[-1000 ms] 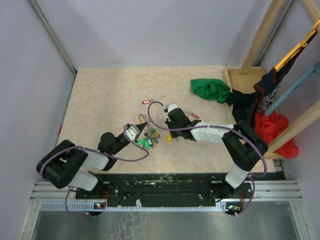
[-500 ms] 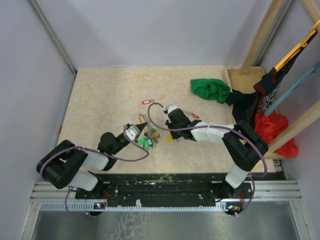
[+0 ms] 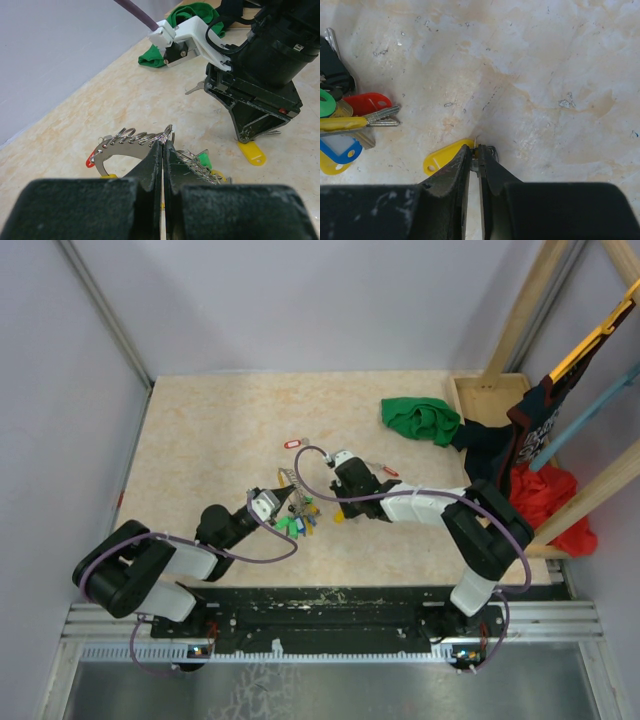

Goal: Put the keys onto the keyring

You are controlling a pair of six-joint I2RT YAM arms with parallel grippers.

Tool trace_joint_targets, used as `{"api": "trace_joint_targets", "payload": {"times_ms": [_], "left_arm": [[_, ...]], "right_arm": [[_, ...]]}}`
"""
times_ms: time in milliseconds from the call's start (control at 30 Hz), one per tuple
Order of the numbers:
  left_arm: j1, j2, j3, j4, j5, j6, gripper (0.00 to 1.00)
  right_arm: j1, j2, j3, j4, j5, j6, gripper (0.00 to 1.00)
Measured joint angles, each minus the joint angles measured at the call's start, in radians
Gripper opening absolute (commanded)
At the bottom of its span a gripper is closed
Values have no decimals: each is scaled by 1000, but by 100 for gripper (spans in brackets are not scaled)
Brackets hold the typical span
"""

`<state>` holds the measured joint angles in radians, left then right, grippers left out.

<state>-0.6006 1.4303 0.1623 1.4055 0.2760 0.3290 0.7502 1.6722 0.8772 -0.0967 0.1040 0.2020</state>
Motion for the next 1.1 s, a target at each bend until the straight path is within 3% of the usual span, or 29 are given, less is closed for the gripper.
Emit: {"api": "trace_joint_targets", "payload": {"times_ms": [300, 667, 933, 1100], "left_arm": [[0, 0, 0, 0, 2, 0, 0], [0, -2, 0, -1, 6, 0, 0], [10, -21, 5, -37, 21, -56, 0], [83, -44, 28, -88, 50, -216, 0]], "right_arm": [[0, 7, 2, 8, 3, 0, 0], [0, -2, -1, 19, -14, -60, 0], [0, -232, -119, 135, -114, -260, 0], [0, -310, -138, 162, -179, -344, 0]]}}
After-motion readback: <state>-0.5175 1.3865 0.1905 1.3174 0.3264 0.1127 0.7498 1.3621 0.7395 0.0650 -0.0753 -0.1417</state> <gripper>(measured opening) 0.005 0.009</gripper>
